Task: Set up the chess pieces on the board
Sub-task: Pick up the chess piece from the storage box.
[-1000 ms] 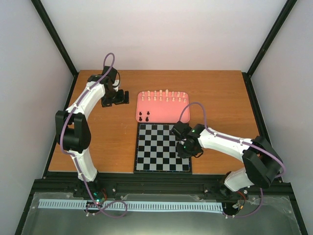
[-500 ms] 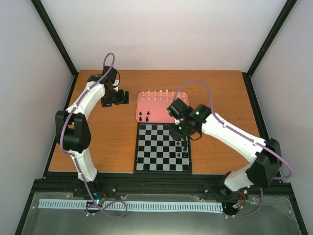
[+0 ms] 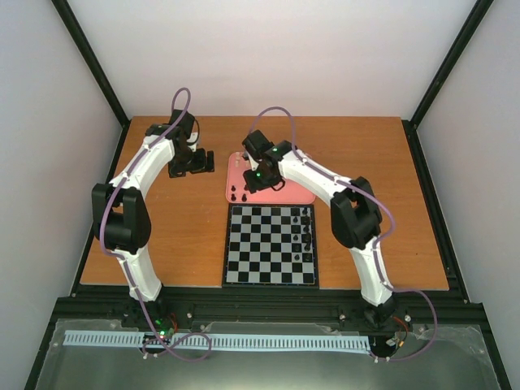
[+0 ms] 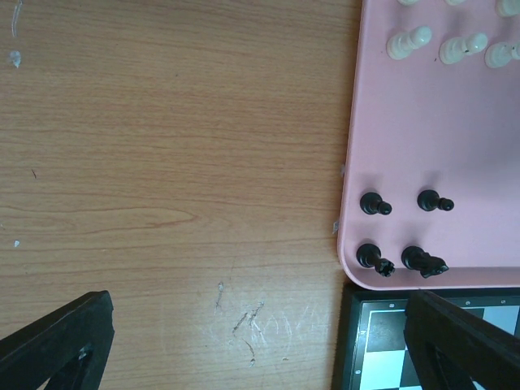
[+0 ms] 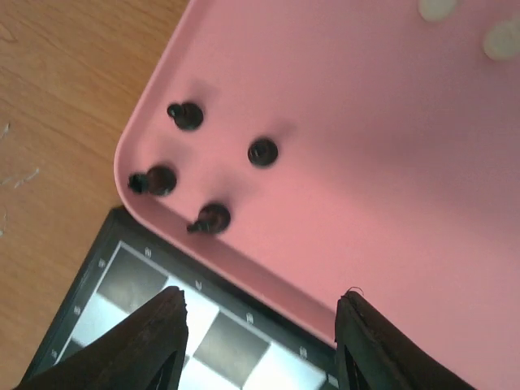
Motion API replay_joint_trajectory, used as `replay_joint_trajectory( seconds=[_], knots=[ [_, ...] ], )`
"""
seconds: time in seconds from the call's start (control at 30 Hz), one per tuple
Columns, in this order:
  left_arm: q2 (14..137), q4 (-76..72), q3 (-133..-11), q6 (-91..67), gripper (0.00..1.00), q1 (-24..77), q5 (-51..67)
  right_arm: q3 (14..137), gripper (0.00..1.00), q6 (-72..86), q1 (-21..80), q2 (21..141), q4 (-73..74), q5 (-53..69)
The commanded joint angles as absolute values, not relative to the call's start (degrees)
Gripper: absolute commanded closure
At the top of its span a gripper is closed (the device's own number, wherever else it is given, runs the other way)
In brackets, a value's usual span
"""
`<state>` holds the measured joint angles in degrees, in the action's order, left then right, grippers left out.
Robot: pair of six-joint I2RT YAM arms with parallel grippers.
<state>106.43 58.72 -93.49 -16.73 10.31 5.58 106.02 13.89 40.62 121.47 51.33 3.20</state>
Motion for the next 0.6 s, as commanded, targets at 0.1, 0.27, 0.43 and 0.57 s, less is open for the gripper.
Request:
replay_joint_trajectory(
  seconds=[0.1,0.27,0.43,0.57],
  knots=[
    [104.7,58.5,-94.7,-17.1,0.0,10.3,5.9,119.2,0.51,9.7,40.3,132.2,52.8,6.7],
    [105.1,58.5,-95.0,-17.1,0.0,10.3,6.0,123.9,0.51,9.3,40.2,136.5,53.8,6.9],
    [105.0,58.4,-94.7,-17.1,0.0,10.3,6.0,126.2,0.55,9.4,39.7,139.2,54.3,7.3],
    [104.8,58.3,-94.5,-17.0,0.0,10.3,5.6,126.8,0.57,8.9,39.5,140.9,53.9,7.6]
  ],
)
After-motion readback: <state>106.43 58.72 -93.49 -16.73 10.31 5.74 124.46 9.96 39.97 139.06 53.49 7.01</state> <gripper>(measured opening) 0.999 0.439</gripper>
